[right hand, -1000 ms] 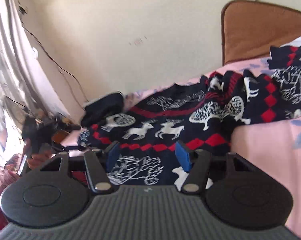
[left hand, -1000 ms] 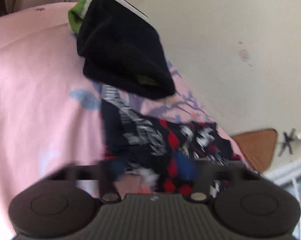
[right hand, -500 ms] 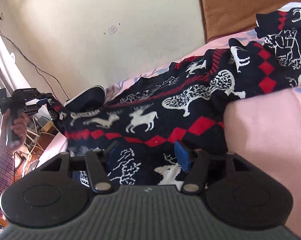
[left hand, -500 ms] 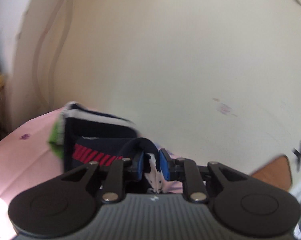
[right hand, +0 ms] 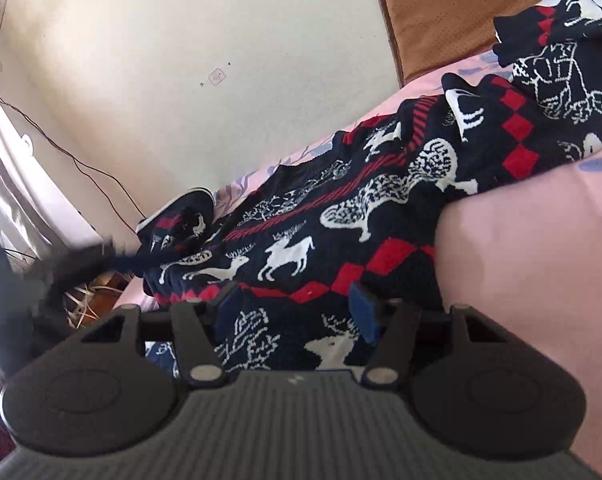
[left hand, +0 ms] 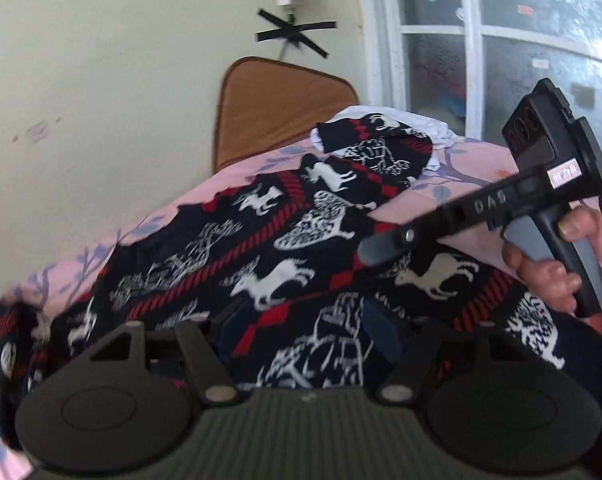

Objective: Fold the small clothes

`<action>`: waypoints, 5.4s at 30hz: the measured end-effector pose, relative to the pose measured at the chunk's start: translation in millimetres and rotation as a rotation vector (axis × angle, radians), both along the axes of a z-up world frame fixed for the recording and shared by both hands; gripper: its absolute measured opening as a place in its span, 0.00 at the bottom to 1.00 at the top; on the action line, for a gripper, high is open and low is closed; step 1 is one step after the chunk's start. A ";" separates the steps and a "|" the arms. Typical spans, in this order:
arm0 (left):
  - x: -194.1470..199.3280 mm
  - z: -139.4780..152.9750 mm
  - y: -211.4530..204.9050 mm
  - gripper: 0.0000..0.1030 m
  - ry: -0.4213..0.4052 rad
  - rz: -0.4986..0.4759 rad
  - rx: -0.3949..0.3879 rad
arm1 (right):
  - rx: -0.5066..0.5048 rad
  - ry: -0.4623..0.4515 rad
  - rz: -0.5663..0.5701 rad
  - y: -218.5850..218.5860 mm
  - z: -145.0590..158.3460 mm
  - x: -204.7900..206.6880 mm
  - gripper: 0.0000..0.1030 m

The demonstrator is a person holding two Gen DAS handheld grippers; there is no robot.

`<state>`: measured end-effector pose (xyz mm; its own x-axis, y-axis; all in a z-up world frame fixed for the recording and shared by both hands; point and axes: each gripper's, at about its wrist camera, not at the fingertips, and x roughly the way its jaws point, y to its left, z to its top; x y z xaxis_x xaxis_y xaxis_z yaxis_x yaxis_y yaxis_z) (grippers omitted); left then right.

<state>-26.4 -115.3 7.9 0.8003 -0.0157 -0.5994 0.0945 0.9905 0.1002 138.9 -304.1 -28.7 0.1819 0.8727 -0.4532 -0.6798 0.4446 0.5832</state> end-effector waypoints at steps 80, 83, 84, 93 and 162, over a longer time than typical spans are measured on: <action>67.2 7.2 176.4 0.36 -0.192 0.534 -0.168 | -0.086 -0.181 -0.718 -29.1 47.3 110.5 0.25; 92.3 -16.0 155.4 0.38 -0.072 0.442 -0.123 | -0.130 -0.237 -0.837 -59.6 55.8 121.2 0.34; 102.1 -31.7 150.6 0.38 0.007 0.443 -0.096 | -0.149 -0.265 -0.846 -63.6 59.6 127.7 0.39; 99.9 -45.6 148.4 0.37 0.006 0.458 -0.100 | -0.713 -0.634 -0.379 22.6 33.1 175.8 0.56; 17.4 -5.3 252.6 0.53 -0.277 0.527 -0.579 | -0.381 -0.871 0.365 240.3 53.1 -4.7 0.53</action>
<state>-8.9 137.2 2.6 0.9065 0.1571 -0.3919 -0.3494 0.8001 -0.4876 134.2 -63.7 24.4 0.3326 0.7662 -0.5499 -0.9319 0.1775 -0.3163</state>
